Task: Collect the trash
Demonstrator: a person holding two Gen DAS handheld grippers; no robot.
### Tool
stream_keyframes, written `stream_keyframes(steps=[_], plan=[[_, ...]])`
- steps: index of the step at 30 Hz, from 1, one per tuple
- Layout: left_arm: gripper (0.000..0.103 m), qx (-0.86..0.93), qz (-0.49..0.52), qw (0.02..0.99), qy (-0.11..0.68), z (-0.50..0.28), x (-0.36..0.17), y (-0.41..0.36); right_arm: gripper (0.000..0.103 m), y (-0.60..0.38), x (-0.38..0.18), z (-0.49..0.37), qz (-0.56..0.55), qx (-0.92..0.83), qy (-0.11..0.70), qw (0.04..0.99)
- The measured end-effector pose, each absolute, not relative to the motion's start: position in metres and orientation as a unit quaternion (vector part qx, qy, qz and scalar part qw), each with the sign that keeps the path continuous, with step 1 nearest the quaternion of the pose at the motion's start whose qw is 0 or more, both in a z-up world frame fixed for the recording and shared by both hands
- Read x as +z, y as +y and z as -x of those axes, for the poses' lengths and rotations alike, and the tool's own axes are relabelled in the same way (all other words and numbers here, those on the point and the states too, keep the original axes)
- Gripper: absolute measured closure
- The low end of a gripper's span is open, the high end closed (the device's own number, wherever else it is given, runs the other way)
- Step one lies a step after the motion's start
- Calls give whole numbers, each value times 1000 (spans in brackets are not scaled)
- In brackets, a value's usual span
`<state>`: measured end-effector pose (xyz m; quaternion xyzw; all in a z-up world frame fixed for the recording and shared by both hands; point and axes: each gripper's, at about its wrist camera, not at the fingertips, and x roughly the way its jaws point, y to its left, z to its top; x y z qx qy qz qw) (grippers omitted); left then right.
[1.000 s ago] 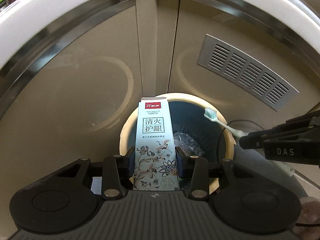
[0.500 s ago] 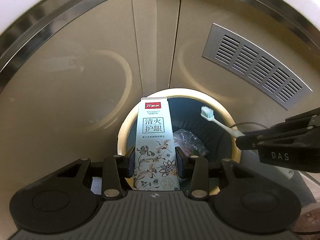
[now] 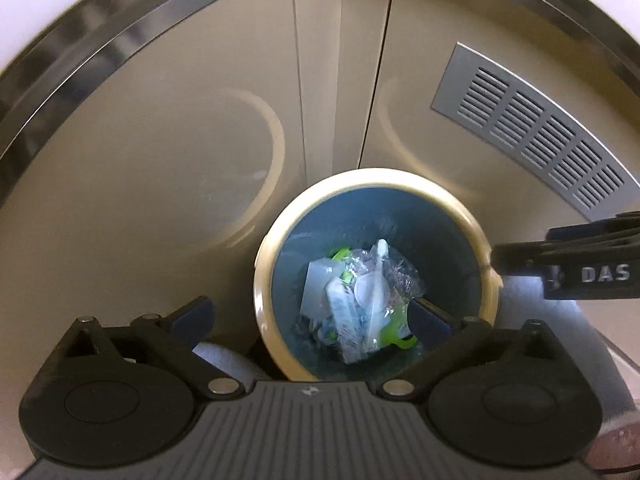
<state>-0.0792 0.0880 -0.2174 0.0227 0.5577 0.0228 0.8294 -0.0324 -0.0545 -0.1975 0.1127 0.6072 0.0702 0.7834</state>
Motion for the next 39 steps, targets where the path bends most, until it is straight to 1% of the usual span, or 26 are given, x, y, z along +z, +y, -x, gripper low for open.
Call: stream_keyframes(steps=[6, 12, 25, 31, 39], plan=[[0, 28, -34, 835, 549, 108, -194, 84, 24, -53, -177, 56, -107, 87, 608, 782], [0, 50, -38, 849, 525, 136, -171, 80, 18, -39, -146, 88, -72, 110, 565, 815], [0, 58, -54, 869, 489, 164, -146, 67, 17, -44, -109, 126, -39, 107, 514, 850], [0, 67, -62, 876, 473, 175, -133, 63, 14, -51, -88, 137, -27, 118, 491, 863], [0, 74, -71, 879, 465, 179, -123, 62, 14, -48, -83, 145, -18, 118, 485, 866]])
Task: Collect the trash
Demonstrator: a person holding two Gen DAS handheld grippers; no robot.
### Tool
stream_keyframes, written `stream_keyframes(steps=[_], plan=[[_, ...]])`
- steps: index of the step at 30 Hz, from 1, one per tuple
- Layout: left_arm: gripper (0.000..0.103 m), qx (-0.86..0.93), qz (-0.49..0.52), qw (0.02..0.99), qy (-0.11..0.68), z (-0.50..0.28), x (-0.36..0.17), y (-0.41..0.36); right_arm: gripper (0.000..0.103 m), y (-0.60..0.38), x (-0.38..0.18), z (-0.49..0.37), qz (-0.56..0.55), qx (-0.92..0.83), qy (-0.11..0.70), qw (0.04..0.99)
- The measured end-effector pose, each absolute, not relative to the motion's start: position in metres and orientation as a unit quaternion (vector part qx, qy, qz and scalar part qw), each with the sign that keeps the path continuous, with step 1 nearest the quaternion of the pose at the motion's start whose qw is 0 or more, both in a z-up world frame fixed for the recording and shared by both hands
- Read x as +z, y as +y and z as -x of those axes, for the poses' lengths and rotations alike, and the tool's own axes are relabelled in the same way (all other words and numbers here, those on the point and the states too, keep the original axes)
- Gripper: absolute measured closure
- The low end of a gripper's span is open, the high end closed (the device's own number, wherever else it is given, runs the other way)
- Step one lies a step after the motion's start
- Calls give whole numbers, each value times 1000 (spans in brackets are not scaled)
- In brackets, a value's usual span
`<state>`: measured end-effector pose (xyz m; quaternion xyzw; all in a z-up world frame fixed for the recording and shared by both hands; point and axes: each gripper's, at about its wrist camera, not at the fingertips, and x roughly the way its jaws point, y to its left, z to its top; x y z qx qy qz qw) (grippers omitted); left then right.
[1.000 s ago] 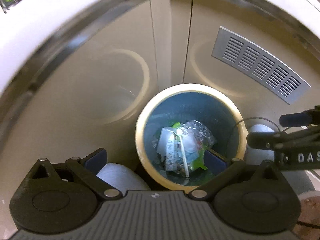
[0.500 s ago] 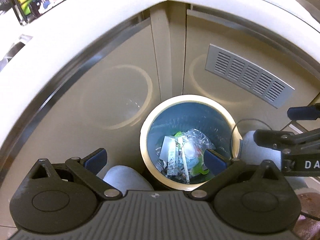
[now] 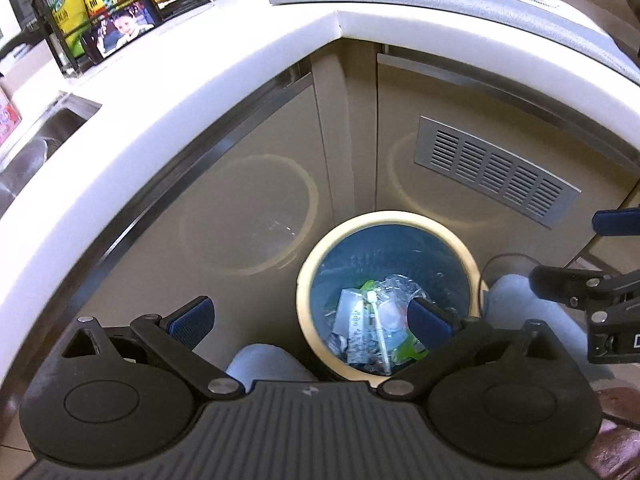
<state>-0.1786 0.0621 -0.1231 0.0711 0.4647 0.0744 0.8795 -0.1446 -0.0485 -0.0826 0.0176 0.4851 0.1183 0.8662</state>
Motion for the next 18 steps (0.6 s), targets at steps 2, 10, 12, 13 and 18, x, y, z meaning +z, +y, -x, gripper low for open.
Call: stream_keyframes(steps=[2, 10, 12, 13, 18], plan=[[0, 78, -77, 881, 461, 179, -122, 60, 14, -48, -83, 146, -17, 117, 484, 867], [0, 101, -94, 874, 465, 179, -122, 60, 14, -48, -85, 146, -15, 116, 489, 865], [0, 98, -91, 874, 467, 179, -122, 61, 13, -48, -86, 145, -15, 115, 490, 864], [0, 93, -88, 874, 468, 179, -122, 62, 13, -48, -86, 145, -14, 115, 490, 864], [0, 79, -82, 873, 474, 181, -124, 62, 6, -47, -88, 144, -11, 117, 493, 862]])
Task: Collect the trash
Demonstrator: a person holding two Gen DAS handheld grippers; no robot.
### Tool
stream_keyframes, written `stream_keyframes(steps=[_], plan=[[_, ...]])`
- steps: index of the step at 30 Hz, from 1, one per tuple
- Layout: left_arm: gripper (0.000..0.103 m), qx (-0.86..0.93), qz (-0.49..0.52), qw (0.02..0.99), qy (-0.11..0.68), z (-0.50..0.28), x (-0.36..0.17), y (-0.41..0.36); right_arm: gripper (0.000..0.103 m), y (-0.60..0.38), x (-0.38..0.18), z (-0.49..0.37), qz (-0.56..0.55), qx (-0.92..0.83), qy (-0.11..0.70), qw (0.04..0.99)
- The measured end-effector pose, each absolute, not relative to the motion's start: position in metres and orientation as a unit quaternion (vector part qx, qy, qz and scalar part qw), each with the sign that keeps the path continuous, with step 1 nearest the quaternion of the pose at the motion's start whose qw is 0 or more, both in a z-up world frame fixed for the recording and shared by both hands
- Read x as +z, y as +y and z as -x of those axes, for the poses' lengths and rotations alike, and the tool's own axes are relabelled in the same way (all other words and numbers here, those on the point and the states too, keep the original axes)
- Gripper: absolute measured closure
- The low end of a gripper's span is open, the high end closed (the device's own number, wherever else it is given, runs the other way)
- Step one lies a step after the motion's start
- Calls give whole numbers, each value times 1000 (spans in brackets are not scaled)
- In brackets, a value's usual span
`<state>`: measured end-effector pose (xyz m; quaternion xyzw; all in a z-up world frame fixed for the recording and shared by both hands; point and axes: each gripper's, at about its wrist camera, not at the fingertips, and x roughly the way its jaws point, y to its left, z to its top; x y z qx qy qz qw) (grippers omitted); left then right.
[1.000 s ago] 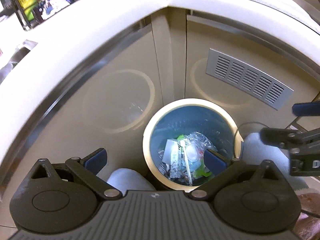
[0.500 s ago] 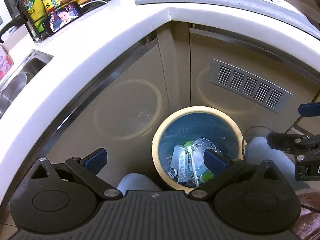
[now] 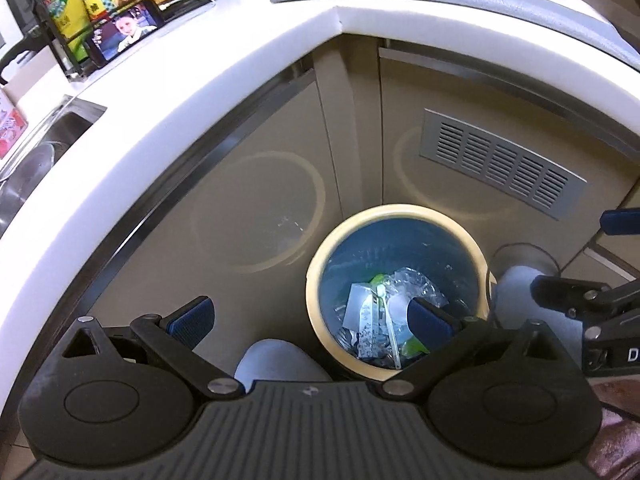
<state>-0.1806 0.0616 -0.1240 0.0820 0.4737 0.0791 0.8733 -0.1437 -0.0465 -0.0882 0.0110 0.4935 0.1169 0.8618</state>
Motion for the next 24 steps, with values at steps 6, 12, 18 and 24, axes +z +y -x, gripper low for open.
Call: stream_keyframes(steps=[6, 12, 18, 24], plan=[[0, 86, -82, 869, 480, 179, -128, 62, 0, -41, -96, 143, 3, 122, 508, 853], [0, 87, -90, 865, 486, 180, -131, 61, 0, -39, -103, 143, 3, 122, 522, 844], [0, 87, -98, 865, 485, 180, -131, 58, 0, -38, -102, 146, 5, 121, 518, 847], [0, 88, -100, 865, 484, 182, -131, 57, 0, -41, -102, 147, -1, 116, 517, 848]])
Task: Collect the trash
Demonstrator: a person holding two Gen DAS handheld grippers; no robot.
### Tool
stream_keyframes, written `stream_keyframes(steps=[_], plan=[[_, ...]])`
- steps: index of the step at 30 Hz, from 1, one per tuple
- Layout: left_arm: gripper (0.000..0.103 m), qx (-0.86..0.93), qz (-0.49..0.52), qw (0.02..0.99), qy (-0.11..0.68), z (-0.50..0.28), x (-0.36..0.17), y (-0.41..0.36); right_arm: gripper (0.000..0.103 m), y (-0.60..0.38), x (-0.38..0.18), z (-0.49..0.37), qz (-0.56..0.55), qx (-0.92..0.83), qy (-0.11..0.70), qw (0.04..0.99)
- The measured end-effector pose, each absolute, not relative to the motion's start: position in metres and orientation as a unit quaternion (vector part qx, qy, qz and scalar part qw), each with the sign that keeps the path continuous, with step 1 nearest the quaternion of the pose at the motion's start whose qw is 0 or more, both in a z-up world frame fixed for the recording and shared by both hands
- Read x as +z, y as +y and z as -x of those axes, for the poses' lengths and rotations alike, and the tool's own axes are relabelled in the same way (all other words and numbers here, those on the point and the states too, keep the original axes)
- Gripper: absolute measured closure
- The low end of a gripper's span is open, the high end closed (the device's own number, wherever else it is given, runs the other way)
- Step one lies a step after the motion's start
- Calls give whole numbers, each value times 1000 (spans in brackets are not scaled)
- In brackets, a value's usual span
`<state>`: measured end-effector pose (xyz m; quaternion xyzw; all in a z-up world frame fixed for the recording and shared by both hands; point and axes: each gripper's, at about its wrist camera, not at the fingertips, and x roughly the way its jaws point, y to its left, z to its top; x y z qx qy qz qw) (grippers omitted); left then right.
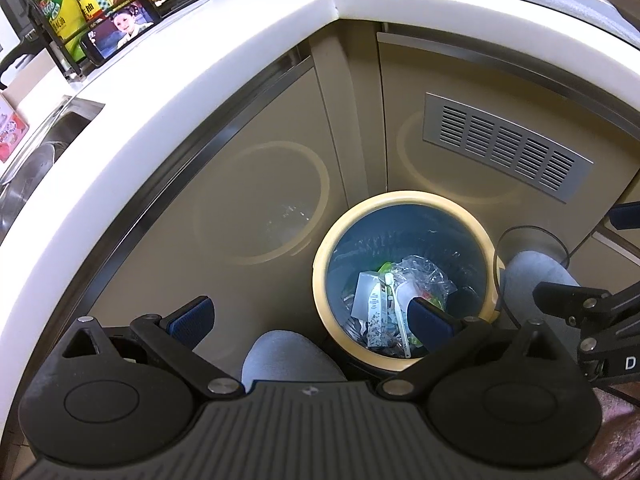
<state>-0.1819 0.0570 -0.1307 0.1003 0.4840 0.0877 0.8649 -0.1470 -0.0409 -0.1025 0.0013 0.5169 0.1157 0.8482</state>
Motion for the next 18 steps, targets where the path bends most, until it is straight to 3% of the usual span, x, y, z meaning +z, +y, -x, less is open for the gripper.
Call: stream_keyframes(steps=[18], plan=[[0, 94, -106, 865, 482, 183, -131, 59, 0, -41, -102, 147, -1, 116, 516, 849]])
